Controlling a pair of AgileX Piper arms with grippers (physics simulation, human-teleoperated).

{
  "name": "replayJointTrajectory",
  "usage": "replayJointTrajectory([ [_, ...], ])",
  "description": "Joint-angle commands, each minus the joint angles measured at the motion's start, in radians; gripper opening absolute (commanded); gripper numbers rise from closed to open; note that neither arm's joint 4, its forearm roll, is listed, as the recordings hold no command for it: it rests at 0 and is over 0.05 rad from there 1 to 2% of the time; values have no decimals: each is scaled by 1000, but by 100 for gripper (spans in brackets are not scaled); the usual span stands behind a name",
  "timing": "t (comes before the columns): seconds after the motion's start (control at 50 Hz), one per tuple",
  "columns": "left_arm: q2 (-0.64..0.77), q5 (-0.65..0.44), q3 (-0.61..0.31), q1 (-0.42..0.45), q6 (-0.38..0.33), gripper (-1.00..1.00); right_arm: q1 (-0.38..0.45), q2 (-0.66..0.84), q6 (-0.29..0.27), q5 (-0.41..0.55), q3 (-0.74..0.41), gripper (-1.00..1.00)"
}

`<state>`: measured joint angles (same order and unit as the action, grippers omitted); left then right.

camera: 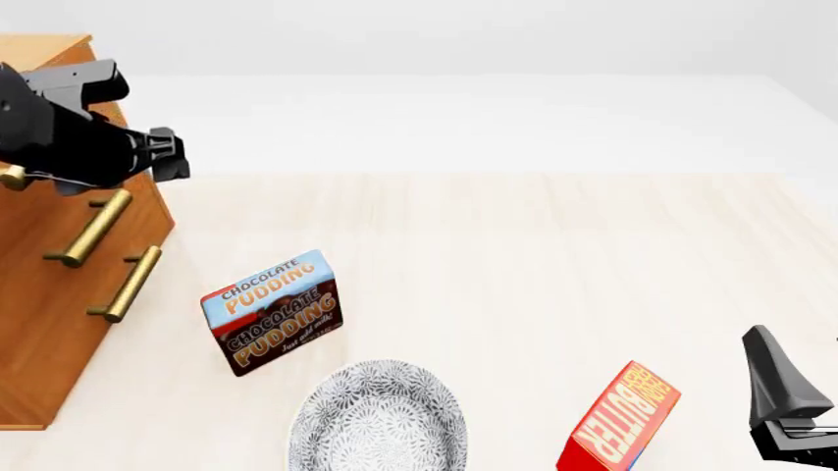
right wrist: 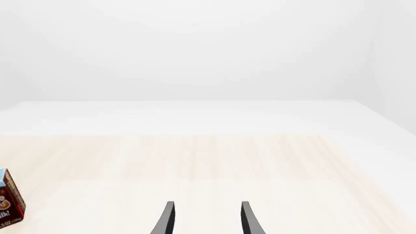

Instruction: Put the butter at the front in the top drawer of the cabinet and close it.

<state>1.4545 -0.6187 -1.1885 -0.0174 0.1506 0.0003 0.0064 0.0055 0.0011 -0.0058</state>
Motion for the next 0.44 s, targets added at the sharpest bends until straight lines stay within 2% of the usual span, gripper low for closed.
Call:
replayJointTrajectory([
  [0.02,-31,-6,22,-58,-6,100,0,-1,-1,0,1,100],
  [0.16,-42,-7,36,-71,-7,100,0,-1,-1,0,1,100],
  [0.44,-37,1,25,34,2,100,0,-1,-1,0,1,100],
])
